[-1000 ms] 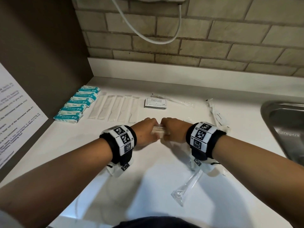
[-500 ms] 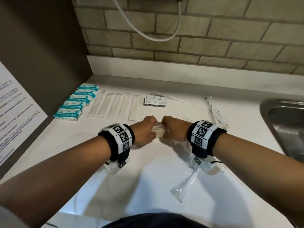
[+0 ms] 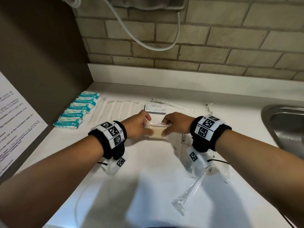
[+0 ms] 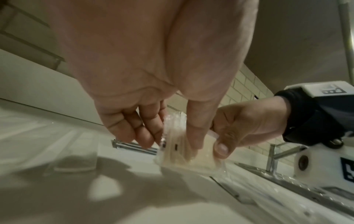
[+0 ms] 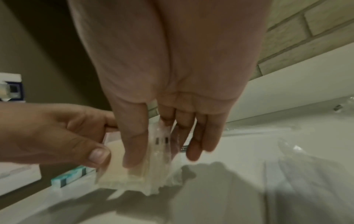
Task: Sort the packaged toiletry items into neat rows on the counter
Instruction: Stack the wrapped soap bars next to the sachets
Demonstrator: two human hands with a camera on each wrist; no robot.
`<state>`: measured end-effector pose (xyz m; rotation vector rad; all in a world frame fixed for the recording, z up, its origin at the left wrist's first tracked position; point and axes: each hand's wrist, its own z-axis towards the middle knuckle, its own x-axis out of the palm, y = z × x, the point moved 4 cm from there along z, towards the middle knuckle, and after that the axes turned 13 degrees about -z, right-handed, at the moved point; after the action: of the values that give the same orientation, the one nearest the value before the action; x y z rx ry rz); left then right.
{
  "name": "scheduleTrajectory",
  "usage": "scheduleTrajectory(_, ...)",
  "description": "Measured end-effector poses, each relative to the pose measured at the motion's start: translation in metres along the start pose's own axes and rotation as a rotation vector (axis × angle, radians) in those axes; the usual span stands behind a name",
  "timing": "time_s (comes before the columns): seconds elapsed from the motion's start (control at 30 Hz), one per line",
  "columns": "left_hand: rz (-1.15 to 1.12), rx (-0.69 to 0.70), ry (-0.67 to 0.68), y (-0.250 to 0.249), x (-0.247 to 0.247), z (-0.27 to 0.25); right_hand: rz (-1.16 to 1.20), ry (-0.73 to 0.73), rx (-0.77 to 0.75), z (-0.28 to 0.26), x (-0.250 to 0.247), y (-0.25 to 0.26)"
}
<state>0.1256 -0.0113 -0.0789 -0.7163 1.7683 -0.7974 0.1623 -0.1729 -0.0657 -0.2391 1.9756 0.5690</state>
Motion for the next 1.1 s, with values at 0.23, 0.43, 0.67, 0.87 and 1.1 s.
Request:
scheduleTrajectory(0.23, -0.082, -0.092, -0.083, 0.005, -0.018, 0.023, 0.355, 0.056, 0.122, 0.027, -0.008, -0.006)
scheduleTrajectory(0.43, -0.083, -0.150, -0.126, 0.018, -0.017, 0.042, 0.414, 0.063, 0.196, 0.043, 0.004, -0.011)
scheduleTrajectory(0.67, -0.019, -0.146, -0.153, 0.019, -0.017, 0.051, 0.430, 0.058, 0.205, 0.048, 0.004, -0.009)
scheduleTrajectory(0.87, 0.030, -0.159, -0.177, 0.018, -0.017, 0.057, 0.398, 0.053, 0.231, 0.052, 0.002, -0.007)
scheduleTrajectory(1.1, 0.117, -0.181, -0.182, 0.015, -0.017, 0.059, 0.355, 0.030, 0.245, 0.053, 0.002, -0.007)
